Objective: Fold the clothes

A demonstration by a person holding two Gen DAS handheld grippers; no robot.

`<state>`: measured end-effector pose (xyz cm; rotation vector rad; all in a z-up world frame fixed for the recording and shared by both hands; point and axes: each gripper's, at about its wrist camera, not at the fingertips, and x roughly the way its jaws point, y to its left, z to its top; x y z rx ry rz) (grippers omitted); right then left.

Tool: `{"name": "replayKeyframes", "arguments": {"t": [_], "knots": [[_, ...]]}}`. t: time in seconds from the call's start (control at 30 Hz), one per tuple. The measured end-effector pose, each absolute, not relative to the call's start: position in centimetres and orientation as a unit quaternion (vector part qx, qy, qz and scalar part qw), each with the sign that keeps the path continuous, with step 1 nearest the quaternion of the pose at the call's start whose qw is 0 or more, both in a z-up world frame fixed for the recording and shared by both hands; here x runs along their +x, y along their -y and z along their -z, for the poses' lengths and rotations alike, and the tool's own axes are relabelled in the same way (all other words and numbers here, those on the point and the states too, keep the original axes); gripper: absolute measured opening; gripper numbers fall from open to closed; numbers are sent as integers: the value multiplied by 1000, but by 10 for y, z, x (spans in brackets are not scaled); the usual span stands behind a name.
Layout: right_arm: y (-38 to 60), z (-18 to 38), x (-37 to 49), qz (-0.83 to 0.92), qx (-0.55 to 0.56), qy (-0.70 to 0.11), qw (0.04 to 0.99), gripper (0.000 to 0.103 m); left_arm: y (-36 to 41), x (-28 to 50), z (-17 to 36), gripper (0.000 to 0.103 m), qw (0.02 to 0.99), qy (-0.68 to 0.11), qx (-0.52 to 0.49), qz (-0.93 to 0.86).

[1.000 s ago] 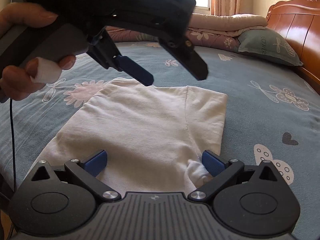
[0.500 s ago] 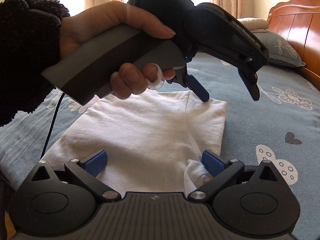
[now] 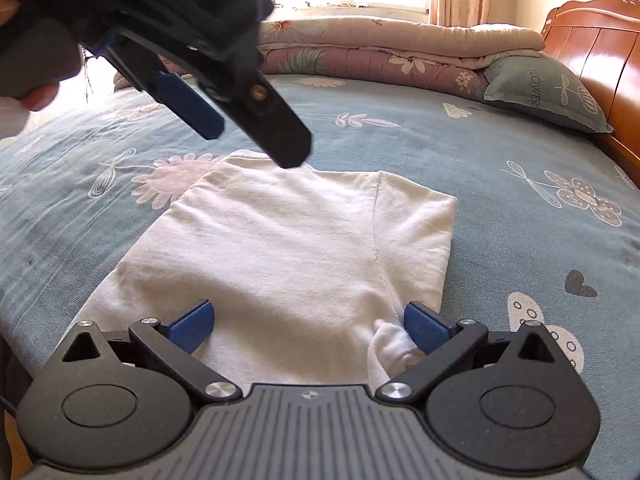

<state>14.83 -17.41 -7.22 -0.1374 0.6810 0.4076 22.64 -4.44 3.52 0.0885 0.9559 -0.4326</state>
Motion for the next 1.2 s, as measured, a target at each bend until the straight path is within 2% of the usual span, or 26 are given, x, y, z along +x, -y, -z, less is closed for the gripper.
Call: {"name": "replayKeyframes", "arguments": {"t": [0.13, 0.37, 0.6, 0.93, 1.2], "knots": [[170, 68, 149, -187, -69, -343, 918, 103, 30, 214, -30, 91, 862, -463, 6, 208], [172, 46, 130, -188, -50, -335, 922, 103, 22, 209, 9, 91, 845, -489, -68, 208], [177, 47, 123, -186, -26, -352, 917, 103, 10, 214, 41, 91, 828, -503, -146, 198], [180, 31, 107, -218, 8, -328, 919, 103, 4, 188, 14, 91, 847, -480, -142, 179], [191, 63, 97, -223, 51, -390, 892, 103, -9, 171, 23, 91, 840, -491, -166, 163]]}}
